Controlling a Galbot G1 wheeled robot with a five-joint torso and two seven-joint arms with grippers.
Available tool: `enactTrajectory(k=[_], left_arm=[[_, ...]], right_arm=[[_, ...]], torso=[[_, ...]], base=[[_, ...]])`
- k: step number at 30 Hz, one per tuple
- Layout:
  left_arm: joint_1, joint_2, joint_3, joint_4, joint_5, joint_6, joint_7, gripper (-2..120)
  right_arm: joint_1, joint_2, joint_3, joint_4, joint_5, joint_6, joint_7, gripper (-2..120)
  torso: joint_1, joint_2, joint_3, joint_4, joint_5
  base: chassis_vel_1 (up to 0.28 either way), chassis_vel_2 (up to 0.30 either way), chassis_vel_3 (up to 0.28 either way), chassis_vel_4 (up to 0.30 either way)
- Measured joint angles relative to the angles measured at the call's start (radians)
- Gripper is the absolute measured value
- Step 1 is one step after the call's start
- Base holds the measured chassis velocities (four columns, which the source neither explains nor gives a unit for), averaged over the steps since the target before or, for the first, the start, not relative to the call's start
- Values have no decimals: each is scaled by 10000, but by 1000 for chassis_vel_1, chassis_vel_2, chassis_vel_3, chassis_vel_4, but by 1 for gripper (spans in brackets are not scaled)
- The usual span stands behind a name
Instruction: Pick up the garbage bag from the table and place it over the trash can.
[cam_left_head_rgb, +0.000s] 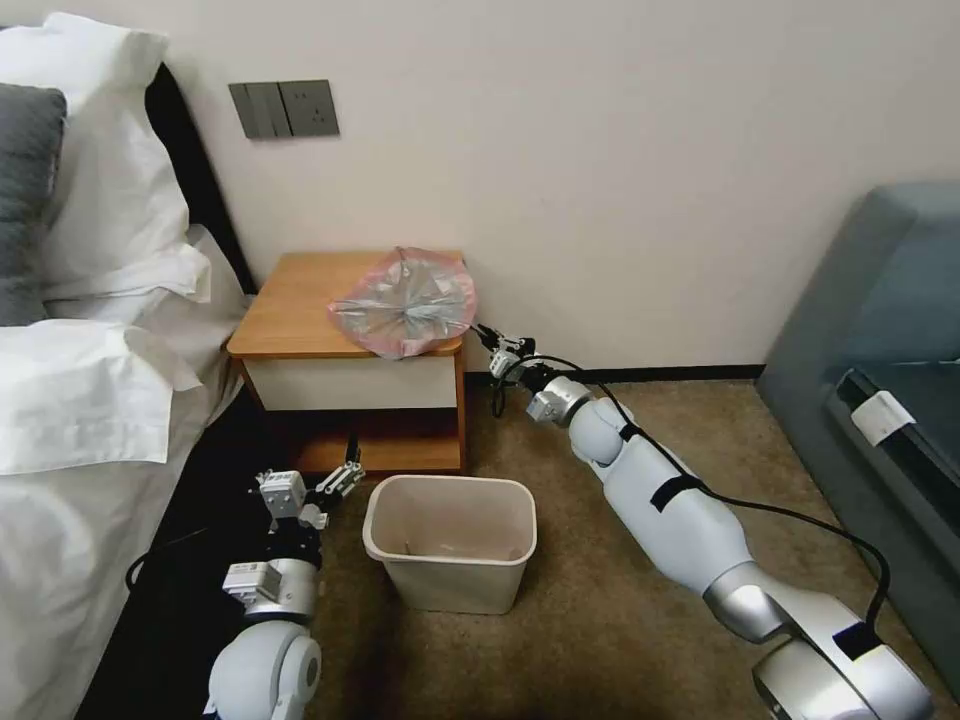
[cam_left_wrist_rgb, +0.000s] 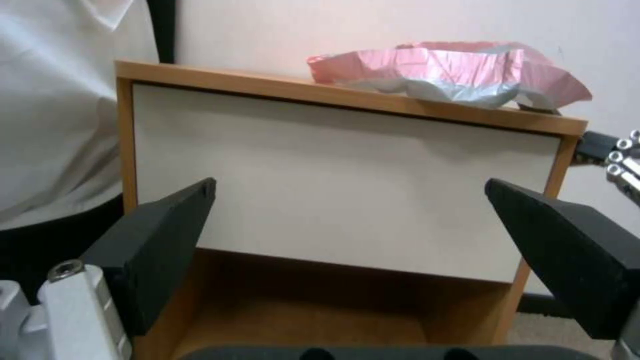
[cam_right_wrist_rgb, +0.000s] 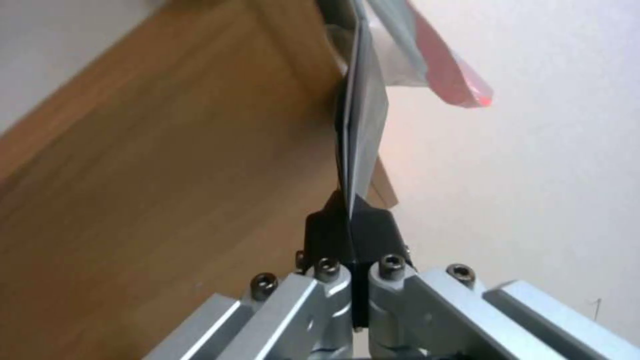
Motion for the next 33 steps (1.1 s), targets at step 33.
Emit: enactTrajectory(k=[33], left_arm=[[799,20,-542,-2024,-1034,346,-372,100]], right_arm=[[-3632,-2067,-967,5564,2549,-1671,-328,0]], torso=[[-1,0,-1,-1,2]], base=[[0,0,0,0]])
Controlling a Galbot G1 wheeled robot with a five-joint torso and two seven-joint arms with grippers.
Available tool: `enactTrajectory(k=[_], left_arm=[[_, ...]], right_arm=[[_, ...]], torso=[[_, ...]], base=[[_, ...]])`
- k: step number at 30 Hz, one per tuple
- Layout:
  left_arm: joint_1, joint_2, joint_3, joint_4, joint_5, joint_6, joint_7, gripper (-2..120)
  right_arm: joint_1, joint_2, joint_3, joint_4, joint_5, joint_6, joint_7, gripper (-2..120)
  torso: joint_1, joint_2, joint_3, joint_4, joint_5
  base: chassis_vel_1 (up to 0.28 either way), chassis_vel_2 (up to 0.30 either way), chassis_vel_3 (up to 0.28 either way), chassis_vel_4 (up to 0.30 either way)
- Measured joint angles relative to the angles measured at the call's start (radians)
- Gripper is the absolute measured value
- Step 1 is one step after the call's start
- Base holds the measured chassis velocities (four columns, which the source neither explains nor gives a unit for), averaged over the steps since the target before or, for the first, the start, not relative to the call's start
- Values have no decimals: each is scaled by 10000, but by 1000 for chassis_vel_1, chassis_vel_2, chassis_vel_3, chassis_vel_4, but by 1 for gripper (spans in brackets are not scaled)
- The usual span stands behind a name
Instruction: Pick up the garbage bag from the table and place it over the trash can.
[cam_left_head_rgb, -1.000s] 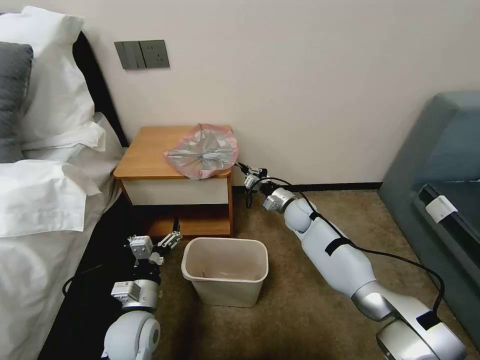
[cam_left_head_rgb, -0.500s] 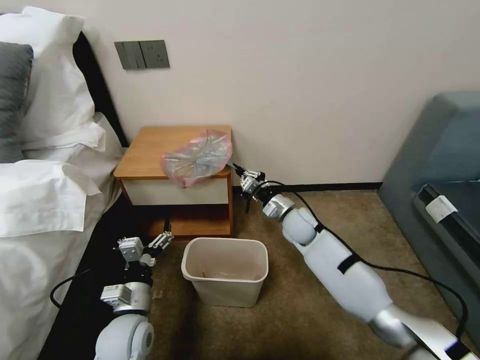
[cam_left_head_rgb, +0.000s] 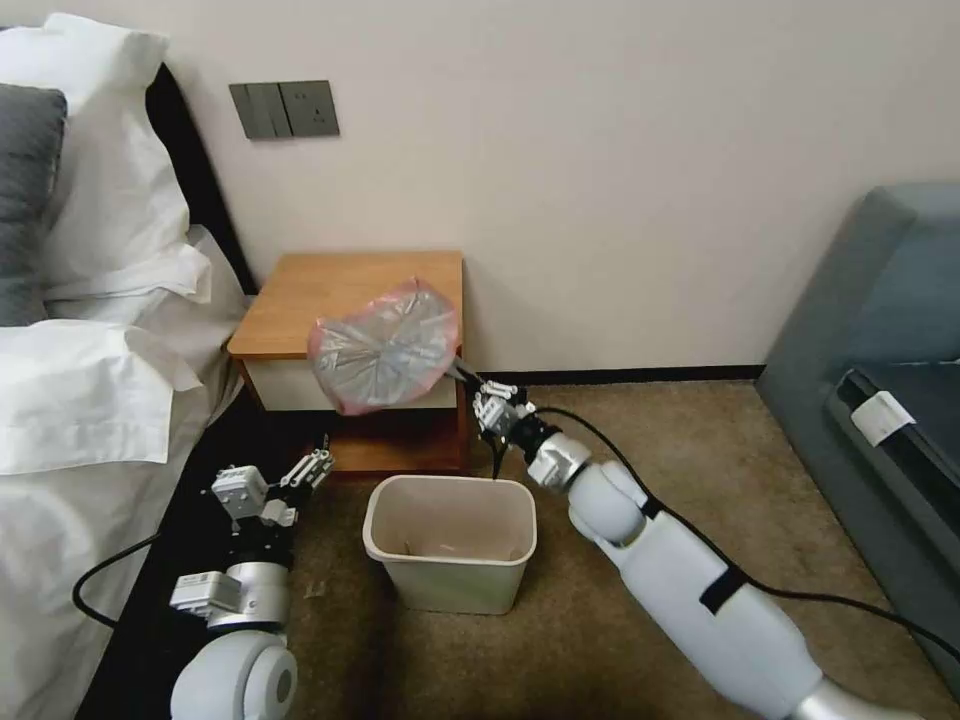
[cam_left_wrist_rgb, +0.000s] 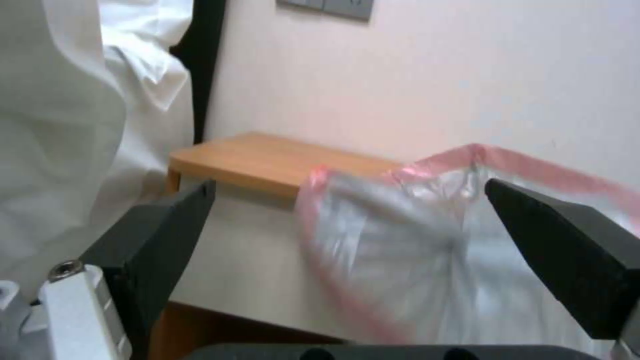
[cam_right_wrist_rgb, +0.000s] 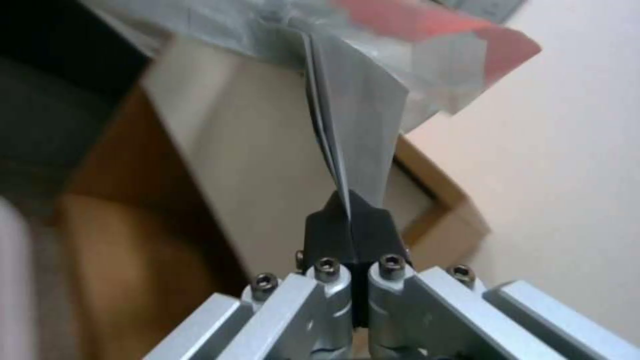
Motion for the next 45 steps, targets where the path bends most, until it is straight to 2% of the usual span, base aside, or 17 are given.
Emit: enactTrajectory(k=[5,14,30,36,37,40,41,45], left_arm=[[86,90,-26,-226,-84,96,-66,100],[223,3,122,-308,-52,148,-100,100],[175,6,373,-118,154,155,-112,100],[29,-23,495,168,271,155,-113,100],[29,-23,495,168,271,155,-113,100],[-188,-11,541,437,323,174,-128,100],[-188,-11,541,437,323,174,-128,100],[-417,38,584,658,331,271,-145,100]], right_arm=[[-848,-491,-117,878,-132,-51,-17,0],[-2259,-1283,-198,1413,-625,51,-7,0],[-2830,-1598,434,1698,-925,355,-231,0],[-2870,-2059,536,1970,-197,370,-764,22],[-2870,-2059,536,1970,-197,370,-764,22],[-3013,-2476,843,2118,312,476,-1243,37],[-3013,-2476,843,2118,312,476,-1243,37],[-3707,-3286,1776,2542,818,795,-1548,56]], torso=[[0,0,0,1,-3],[0,0,0,1,-1],[0,0,1,1,-1],[0,1,1,1,-1],[0,1,1,1,-1],[0,0,1,2,-1],[0,0,1,2,-1],[0,0,1,1,1]], base=[[0,0,0,0],[0,0,0,0],[0,0,0,0],[0,0,0,0],[0,0,0,0],[0,0,0,0],[0,0,0,0],[0,0,0,0]])
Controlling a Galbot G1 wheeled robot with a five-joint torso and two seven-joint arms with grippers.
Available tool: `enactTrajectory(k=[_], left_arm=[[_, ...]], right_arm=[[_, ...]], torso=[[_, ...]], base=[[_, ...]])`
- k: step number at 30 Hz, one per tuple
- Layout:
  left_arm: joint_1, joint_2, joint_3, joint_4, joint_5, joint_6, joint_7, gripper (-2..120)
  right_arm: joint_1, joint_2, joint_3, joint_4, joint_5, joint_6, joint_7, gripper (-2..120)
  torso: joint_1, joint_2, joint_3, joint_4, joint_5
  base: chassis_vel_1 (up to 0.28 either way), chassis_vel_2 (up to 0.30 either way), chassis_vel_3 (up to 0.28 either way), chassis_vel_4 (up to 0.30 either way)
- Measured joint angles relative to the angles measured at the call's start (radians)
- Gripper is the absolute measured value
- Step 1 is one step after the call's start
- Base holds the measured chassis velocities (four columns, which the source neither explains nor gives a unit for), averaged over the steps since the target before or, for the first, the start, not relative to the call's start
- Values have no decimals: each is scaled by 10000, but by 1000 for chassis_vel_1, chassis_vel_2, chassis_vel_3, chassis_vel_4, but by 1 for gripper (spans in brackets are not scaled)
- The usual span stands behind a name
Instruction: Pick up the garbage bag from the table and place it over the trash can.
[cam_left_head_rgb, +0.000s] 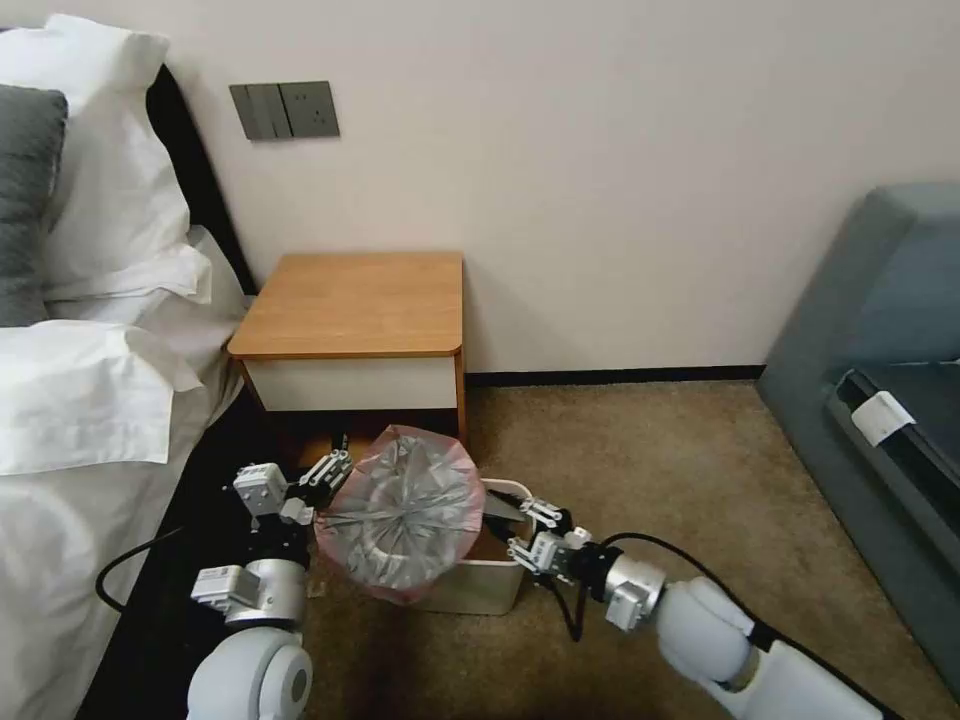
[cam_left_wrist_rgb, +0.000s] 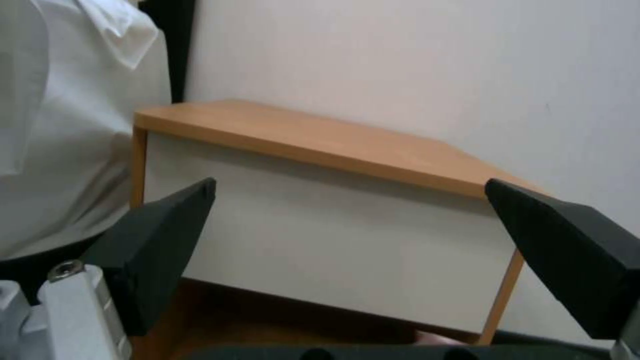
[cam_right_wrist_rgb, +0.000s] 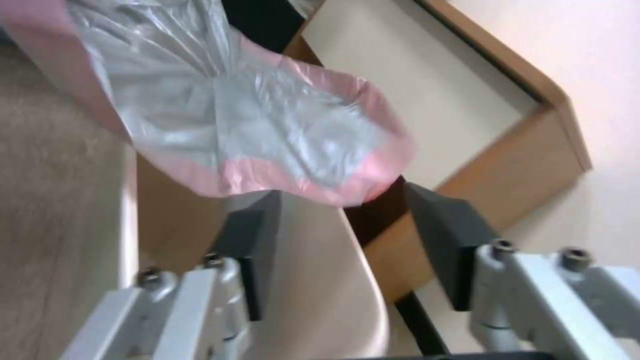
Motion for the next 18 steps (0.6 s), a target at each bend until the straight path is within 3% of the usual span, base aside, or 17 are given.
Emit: enactTrajectory(k=[1,4,9,12,13,15,18], left_arm=[[0,0,0,0,0,0,0,100],[-81,87,38,77,-9,135,-25,100],[144,306,104,-209,-349,663,-24,100],[716,669,179,-1014,-1092,1740,607,100],[716,669,179,-1014,-1092,1740,607,100],[1138,909,221,-1611,-1615,2867,1230,99],[1338,1031,269,-1865,-1778,3582,1451,99]], right_arm=[[0,0,0,0,0,0,0,56],[-813,-490,1225,525,426,352,-278,69],[-1370,-387,2401,833,884,605,-249,86],[-1421,198,2752,877,1209,597,227,97],[-1421,198,2752,877,1209,597,227,97],[-1398,686,2740,815,1206,596,320,100],[-1392,972,2649,771,1145,630,332,100]], torso=[[0,0,0,0,0],[0,0,0,-1,-3],[0,0,0,-3,-4],[0,1,0,1,-3],[0,1,0,1,-3],[0,0,0,1,0],[0,0,0,1,0]], base=[[0,0,0,0],[0,0,0,0],[0,0,0,0],[0,0,0,0],[0,0,0,0],[0,0,0,0],[0,0,0,0]])
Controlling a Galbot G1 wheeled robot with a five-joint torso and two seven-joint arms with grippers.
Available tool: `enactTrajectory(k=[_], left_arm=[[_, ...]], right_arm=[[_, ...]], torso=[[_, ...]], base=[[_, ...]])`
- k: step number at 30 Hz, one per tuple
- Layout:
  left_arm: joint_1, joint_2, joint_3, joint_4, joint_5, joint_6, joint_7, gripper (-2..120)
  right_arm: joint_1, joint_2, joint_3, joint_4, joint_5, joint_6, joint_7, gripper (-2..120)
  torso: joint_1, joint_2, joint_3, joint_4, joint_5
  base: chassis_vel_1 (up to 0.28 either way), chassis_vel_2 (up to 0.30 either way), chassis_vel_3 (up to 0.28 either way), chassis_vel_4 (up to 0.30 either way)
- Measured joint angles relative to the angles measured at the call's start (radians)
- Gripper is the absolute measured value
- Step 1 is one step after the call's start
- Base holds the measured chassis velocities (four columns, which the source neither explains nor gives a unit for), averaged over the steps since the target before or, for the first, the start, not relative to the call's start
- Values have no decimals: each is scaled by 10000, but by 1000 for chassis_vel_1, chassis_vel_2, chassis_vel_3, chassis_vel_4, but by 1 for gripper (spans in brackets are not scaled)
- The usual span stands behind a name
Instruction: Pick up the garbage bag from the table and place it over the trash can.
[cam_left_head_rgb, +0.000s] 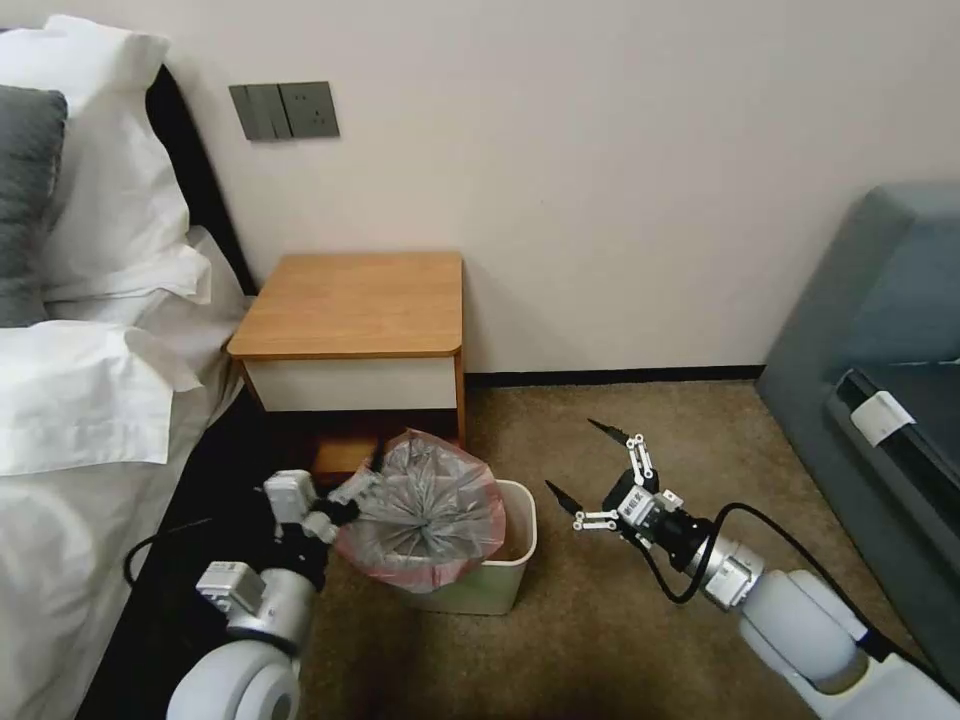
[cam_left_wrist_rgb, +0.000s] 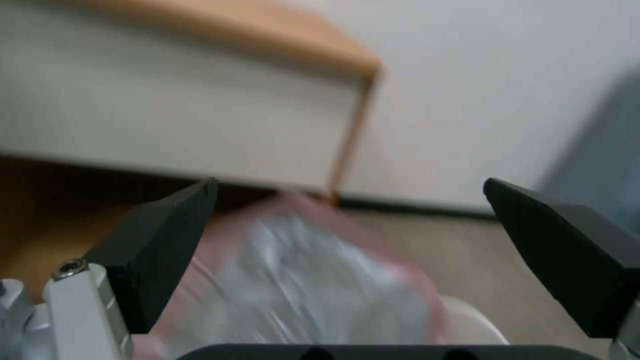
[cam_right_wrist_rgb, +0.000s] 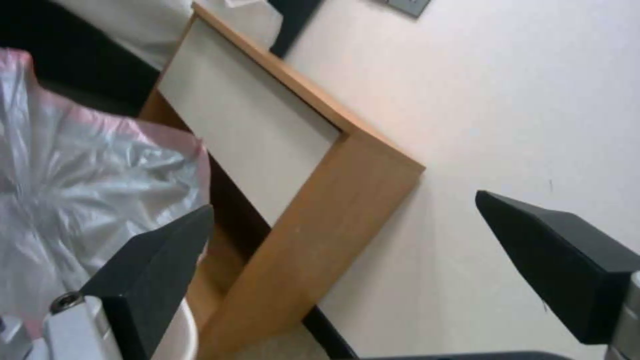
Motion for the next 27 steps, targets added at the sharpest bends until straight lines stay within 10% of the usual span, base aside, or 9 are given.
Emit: enactTrajectory(k=[16,27], left_arm=[[-1483,-354,-227,1626,-1186,3215,-281,99],[-2379,-165,-190,2275,-1032,3506,-422,99]], right_arm=[[-611,697,4,-76,-380,857,86,100],[-870,744,64,180,-478,810,221,100]], torso=[[0,0,1,-1,-3],[1,0,1,0,-3]], base=[[0,0,0,0],[0,0,0,0]])
